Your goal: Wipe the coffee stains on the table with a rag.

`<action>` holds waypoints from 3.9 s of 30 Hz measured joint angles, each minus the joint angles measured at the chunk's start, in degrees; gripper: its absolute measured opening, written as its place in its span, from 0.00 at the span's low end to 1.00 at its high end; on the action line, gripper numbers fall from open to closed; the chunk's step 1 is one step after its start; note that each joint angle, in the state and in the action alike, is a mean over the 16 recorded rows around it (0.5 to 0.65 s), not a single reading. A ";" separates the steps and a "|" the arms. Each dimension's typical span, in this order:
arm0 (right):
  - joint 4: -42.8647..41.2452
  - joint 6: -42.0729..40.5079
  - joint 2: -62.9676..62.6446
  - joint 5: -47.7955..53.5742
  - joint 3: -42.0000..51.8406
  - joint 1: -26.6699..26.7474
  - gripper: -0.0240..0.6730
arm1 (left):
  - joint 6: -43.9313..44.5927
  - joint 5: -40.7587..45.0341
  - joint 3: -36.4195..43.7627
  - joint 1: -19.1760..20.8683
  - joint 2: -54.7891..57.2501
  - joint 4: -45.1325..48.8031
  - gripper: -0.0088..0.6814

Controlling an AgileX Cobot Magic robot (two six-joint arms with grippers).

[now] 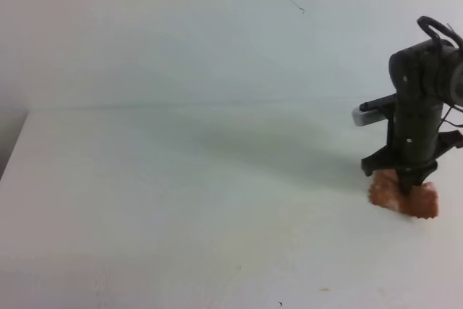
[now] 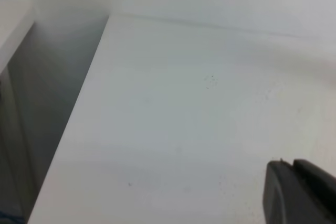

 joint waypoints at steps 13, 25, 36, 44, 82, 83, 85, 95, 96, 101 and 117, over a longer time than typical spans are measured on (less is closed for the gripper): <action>15.17 -11.62 -2.02 -6.70 -0.05 17.43 0.09 | 0.00 0.00 0.00 0.00 0.00 0.00 0.01; -2.06 -6.14 -7.38 -5.30 0.04 17.39 0.09 | 0.00 0.00 0.00 0.00 0.00 0.00 0.01; -3.28 -0.85 -8.54 -3.86 1.77 8.91 0.14 | 0.00 0.00 0.00 0.00 0.00 0.00 0.01; -3.25 0.15 -10.51 -3.92 2.71 6.99 0.38 | 0.00 0.00 0.00 0.00 0.00 0.00 0.01; -29.45 20.10 -89.89 -24.02 53.40 7.04 0.03 | 0.00 0.00 0.00 0.00 0.00 0.00 0.01; -29.35 20.75 -92.51 -24.33 55.89 7.04 0.03 | 0.00 0.00 0.00 0.00 0.00 0.00 0.01; -29.04 21.83 -97.63 -24.69 60.68 7.04 0.03 | 0.00 0.00 0.00 0.00 0.00 0.00 0.01; -27.49 24.22 -115.70 -24.38 74.64 7.04 0.03 | 0.00 0.00 0.00 0.00 0.00 0.00 0.01; -27.41 24.34 -116.62 -24.33 75.19 7.04 0.03 | 0.00 0.00 0.00 0.00 0.00 0.00 0.01; -27.15 24.82 -119.14 -24.37 76.83 7.04 0.03 | 0.00 0.00 0.00 0.00 0.00 0.00 0.01; -26.33 25.22 -120.70 -28.37 81.21 3.26 0.03 | 0.00 0.00 0.00 0.00 0.00 0.04 0.01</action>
